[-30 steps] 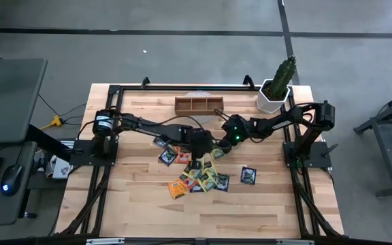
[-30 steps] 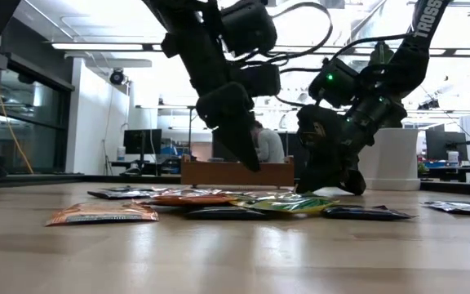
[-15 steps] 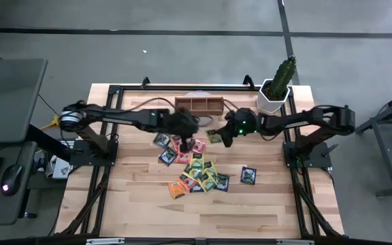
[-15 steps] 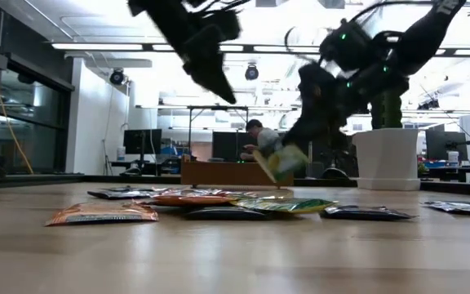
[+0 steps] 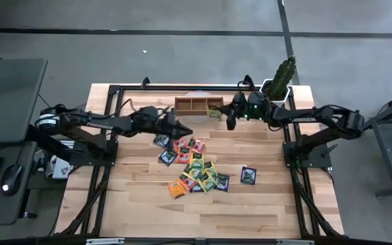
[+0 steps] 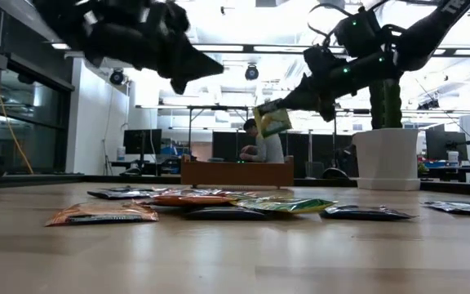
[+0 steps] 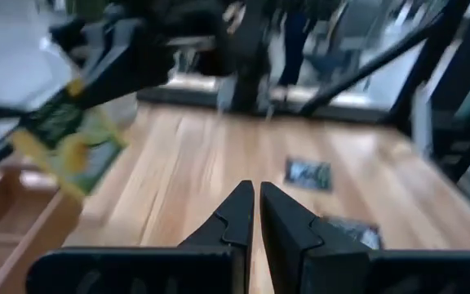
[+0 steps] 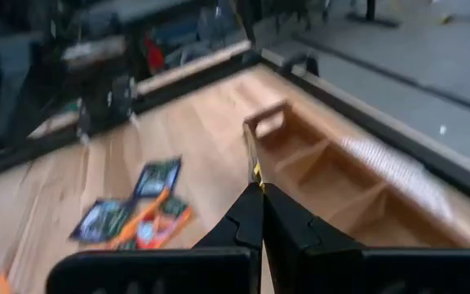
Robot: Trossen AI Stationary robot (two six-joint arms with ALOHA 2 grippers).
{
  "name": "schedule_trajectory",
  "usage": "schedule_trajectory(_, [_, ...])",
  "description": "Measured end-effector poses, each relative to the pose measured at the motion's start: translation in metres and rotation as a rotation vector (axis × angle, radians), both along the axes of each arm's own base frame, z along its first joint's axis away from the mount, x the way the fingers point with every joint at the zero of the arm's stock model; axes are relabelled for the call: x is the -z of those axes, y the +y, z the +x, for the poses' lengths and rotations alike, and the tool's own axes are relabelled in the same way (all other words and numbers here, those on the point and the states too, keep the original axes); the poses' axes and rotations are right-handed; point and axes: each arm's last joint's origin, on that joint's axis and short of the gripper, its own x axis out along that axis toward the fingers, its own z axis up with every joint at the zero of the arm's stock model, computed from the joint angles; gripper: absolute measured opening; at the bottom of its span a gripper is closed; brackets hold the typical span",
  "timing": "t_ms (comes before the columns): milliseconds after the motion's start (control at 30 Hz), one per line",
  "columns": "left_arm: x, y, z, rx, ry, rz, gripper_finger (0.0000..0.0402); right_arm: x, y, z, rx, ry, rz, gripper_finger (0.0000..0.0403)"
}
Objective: Pick & Place Tea
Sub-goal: Put the yellow tea sachet in the center of the organizer
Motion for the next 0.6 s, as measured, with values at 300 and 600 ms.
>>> schedule_trajectory(300, [0.037,0.017,-0.057,-0.066,-0.292,-0.148,0.0024,0.008,-0.028,0.028,0.006,-0.125,-0.017,0.0])
schedule_trajectory(600, [0.039,0.027,-0.075,0.032,-0.351,-0.173,0.0024,0.008,-0.069,0.075,0.002,-0.122,-0.025,0.0])
